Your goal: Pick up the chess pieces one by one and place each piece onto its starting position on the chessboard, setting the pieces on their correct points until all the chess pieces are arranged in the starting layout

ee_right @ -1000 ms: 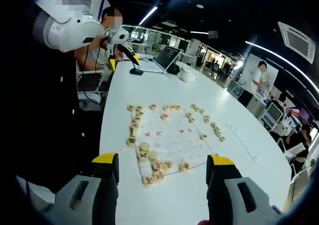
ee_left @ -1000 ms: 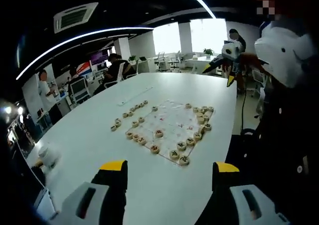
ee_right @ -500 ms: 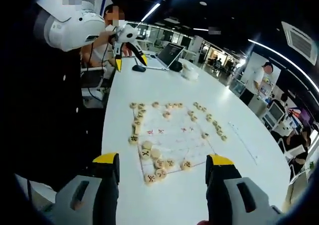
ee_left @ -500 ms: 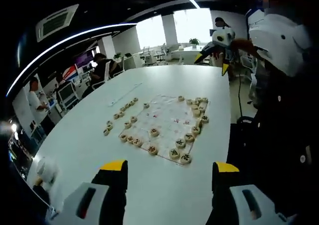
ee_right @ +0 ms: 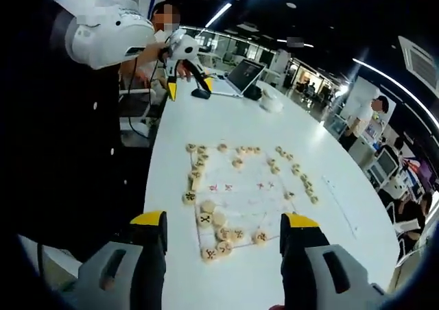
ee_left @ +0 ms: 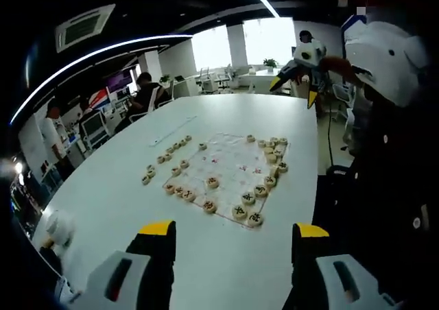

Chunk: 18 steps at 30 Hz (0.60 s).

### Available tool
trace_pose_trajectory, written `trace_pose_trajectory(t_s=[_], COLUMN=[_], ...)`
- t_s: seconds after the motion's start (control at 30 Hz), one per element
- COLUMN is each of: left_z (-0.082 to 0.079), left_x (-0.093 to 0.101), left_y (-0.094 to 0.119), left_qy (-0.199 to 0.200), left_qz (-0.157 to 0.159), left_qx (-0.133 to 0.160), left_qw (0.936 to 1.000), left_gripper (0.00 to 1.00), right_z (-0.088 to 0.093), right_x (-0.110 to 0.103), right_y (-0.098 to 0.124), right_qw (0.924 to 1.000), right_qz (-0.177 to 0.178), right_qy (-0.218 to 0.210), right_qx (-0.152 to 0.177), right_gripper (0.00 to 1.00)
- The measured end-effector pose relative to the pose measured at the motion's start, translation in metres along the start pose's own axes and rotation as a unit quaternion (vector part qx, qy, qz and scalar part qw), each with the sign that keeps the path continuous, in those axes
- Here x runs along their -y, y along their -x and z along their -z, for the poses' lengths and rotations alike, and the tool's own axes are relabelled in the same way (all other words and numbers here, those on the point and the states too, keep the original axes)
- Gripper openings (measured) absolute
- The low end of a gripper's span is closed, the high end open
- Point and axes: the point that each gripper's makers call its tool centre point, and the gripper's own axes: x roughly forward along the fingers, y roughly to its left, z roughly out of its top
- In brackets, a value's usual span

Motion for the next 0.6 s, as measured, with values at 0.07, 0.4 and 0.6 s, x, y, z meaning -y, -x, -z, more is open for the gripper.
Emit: trace_pose_trajectory(t_s=[0.07,0.4,0.6], left_z=[0.002,0.013,0.018], left_x=[0.001,0.009,0.013], left_y=[0.001,0.01,0.017], left_qy=[0.002,0.014,0.031], left_qz=[-0.002,-0.018,-0.023], left_qx=[-0.002,0.005,0.02], left_qw=[1.0,0.9997,0.9991], left_gripper=[0.69,0.69,0.69], right_z=[-0.004,-0.027,-0.05], right_x=[0.0,-0.01,-0.02], right_y=[-0.004,-0.046,-0.078], right_qw=[0.9999,0.9951,0.9882], right_qz=[-0.009,-0.073,-0.127], right_qy=[0.007,0.063,0.086], right_qx=[-0.002,-0.018,-0.006], right_gripper=[0.65,0.61,0.55])
